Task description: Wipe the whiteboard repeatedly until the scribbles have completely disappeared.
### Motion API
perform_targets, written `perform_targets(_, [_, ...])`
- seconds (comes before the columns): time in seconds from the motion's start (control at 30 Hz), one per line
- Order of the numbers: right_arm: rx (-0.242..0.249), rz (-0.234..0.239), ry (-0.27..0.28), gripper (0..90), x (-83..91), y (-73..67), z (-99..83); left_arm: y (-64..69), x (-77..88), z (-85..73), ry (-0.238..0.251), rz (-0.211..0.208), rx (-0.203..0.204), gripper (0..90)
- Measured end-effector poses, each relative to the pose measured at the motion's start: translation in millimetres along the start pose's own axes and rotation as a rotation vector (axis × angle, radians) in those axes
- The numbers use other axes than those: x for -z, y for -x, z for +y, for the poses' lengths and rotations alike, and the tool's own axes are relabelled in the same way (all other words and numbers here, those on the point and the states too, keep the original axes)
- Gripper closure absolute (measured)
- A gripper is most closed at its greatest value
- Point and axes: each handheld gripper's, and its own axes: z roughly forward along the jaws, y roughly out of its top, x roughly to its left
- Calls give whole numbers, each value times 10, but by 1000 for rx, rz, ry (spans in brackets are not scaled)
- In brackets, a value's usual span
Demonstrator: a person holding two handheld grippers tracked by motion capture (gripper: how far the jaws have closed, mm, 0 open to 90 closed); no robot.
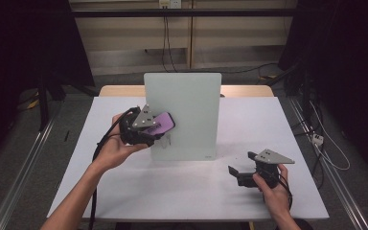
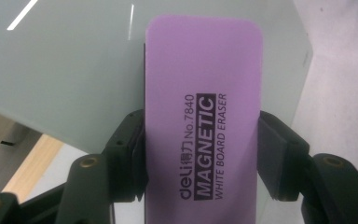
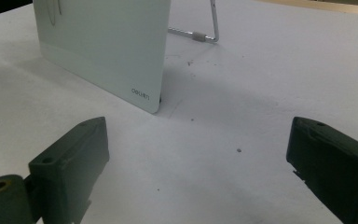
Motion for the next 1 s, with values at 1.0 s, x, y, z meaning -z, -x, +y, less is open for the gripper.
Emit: perform_targets(1.0, [3, -1, 1, 58, 5, -4, 1, 443, -432, -231, -179, -149, -53, 410])
